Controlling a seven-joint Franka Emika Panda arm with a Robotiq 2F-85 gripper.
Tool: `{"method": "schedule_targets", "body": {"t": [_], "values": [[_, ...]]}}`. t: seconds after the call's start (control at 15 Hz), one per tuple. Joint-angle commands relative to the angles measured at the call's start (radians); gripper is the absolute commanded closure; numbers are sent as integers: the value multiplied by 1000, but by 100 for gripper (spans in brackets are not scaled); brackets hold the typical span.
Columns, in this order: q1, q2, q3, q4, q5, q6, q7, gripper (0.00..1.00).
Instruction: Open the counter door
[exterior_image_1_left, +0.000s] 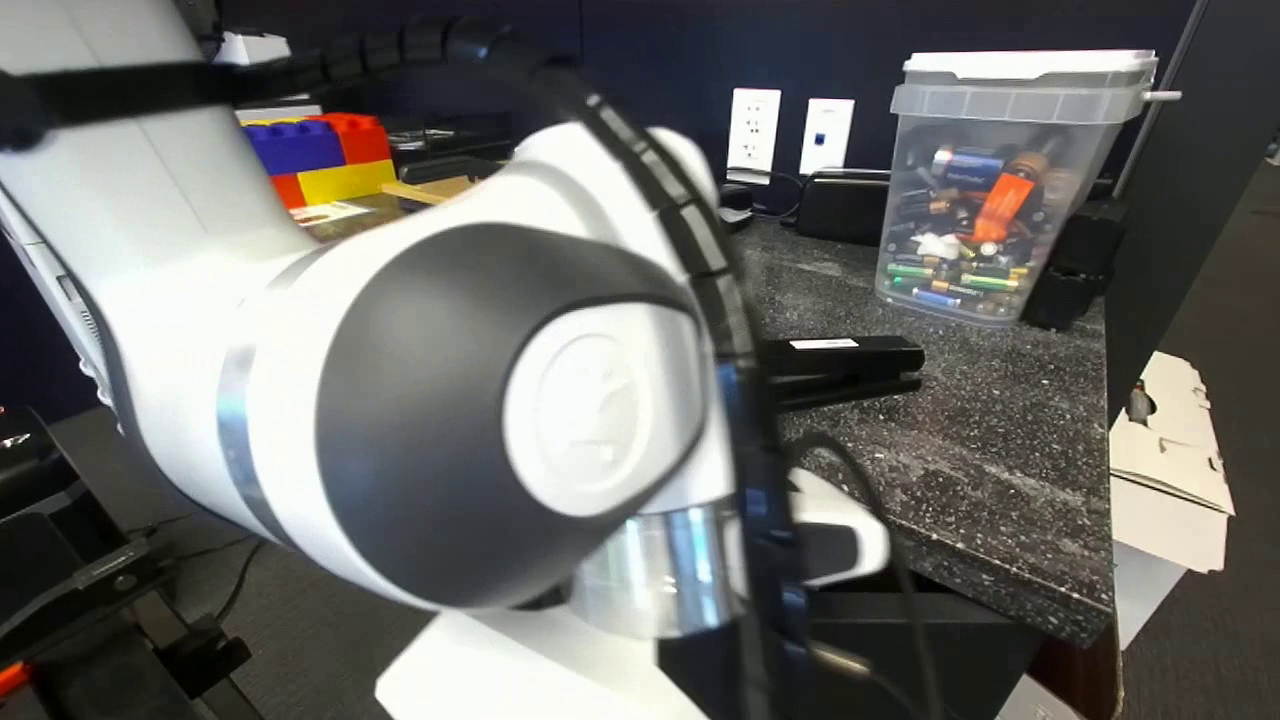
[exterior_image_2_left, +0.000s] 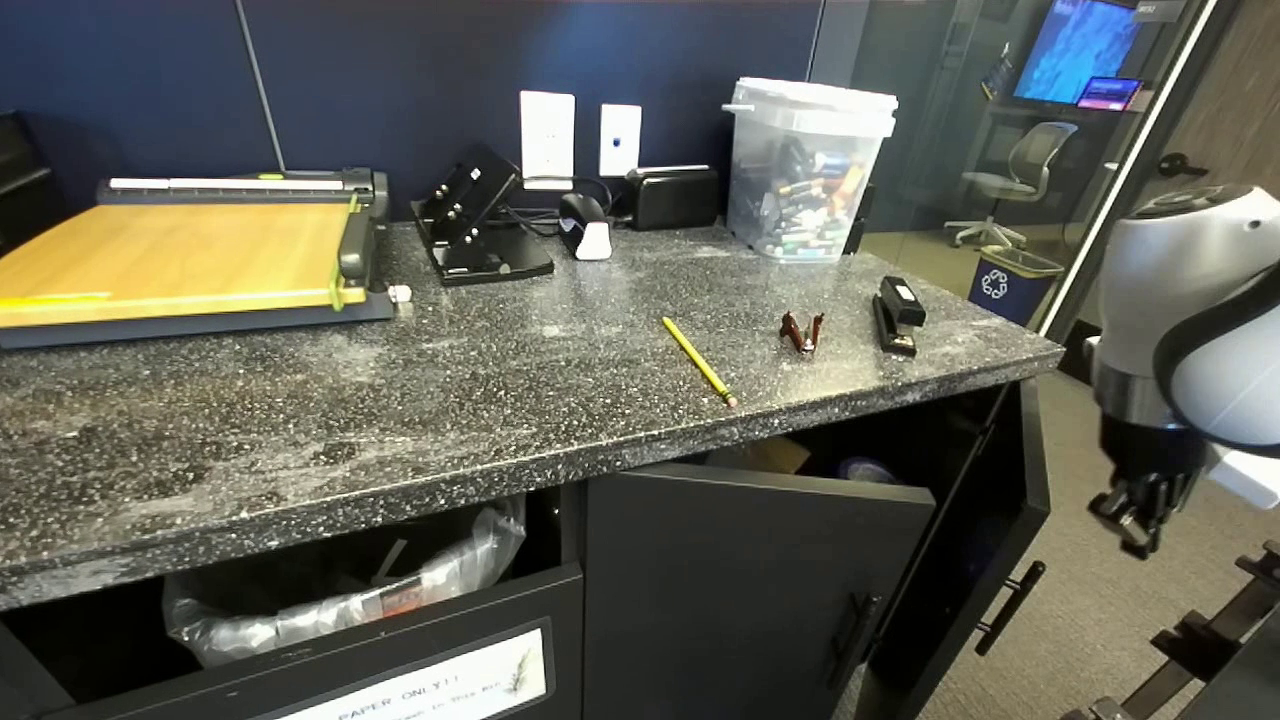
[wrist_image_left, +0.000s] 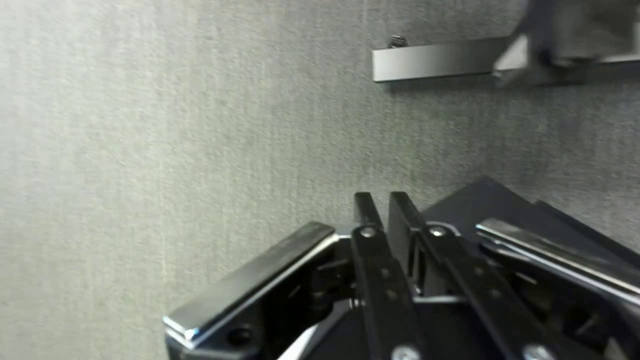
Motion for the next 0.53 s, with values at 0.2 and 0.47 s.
{"method": "schedule_targets", "body": {"t": [0.2,0.47], "values": [[-68,-137,-155,10,-214,-187,-14,58],[-125,-148,-110,32,-261,-215,20,56]]}}
